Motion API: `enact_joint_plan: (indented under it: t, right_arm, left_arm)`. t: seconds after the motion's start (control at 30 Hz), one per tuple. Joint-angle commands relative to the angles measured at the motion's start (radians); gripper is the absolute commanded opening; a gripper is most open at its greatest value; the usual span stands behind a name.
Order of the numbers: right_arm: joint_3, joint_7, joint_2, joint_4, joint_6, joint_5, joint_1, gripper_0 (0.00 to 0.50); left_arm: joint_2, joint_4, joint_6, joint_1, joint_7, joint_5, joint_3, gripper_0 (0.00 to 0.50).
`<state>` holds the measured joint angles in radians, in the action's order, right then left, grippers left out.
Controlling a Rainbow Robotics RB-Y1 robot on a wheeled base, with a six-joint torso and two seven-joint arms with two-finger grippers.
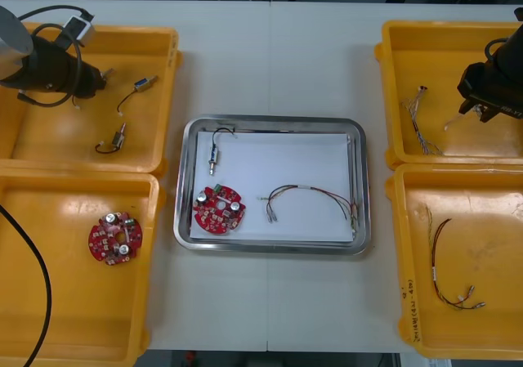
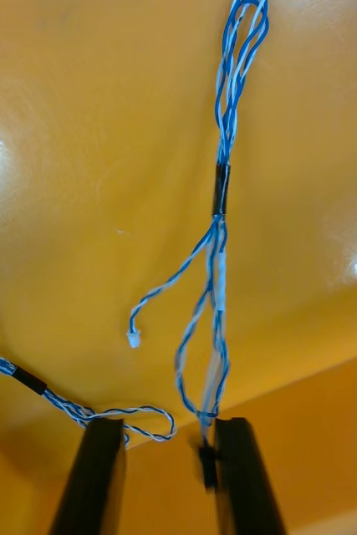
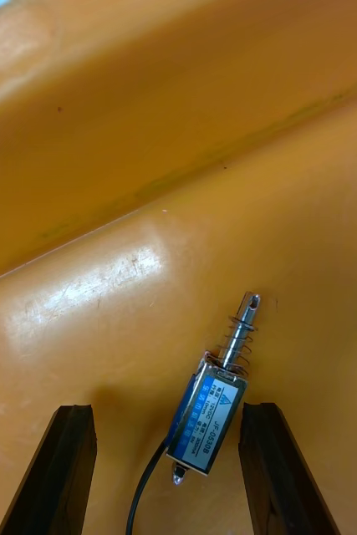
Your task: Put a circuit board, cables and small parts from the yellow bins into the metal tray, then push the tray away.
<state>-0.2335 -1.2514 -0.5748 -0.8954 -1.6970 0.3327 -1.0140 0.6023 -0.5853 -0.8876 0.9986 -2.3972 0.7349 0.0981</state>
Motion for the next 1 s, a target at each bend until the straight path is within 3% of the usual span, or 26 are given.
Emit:
enact_joint_plan:
  t: [0.03, 0.07, 0.1, 0.37, 0.7, 1.0]
  right_arm:
    - [-0.027, 0.032, -0.026, -0.034, 0.000, 0.014, 0.002, 0.500]
    - [-0.029, 0.033, -0.026, -0.034, 0.000, 0.014, 0.002, 0.500]
    - [-0.030, 0.033, -0.026, -0.034, 0.002, 0.015, 0.002, 0.500]
    - [-0.049, 0.036, -0.028, -0.034, 0.008, 0.009, 0.000, 0.500]
    - [-0.064, 0.029, -0.062, -0.036, 0.042, -0.012, -0.047, 0.500]
    - [-0.073, 0.012, -0.083, -0.036, 0.065, -0.054, -0.095, 0.500]
  left_arm:
    - [0.005, 0.001, 0.013, 0.057, -0.172, 0.029, -0.023, 0.128]
    - [0.005, 0.001, 0.013, 0.055, -0.172, 0.031, -0.023, 0.011]
    - [0.005, 0.001, 0.013, 0.055, -0.172, 0.029, -0.023, 0.001]
    - [0.008, 0.001, -0.007, 0.055, -0.163, 0.031, -0.021, 0.000]
    - [0.060, -0.084, -0.174, 0.055, -0.131, 0.009, 0.009, 0.000]
    - [0.068, -0.274, -0.393, 0.054, 0.104, -0.094, 0.008, 0.000]
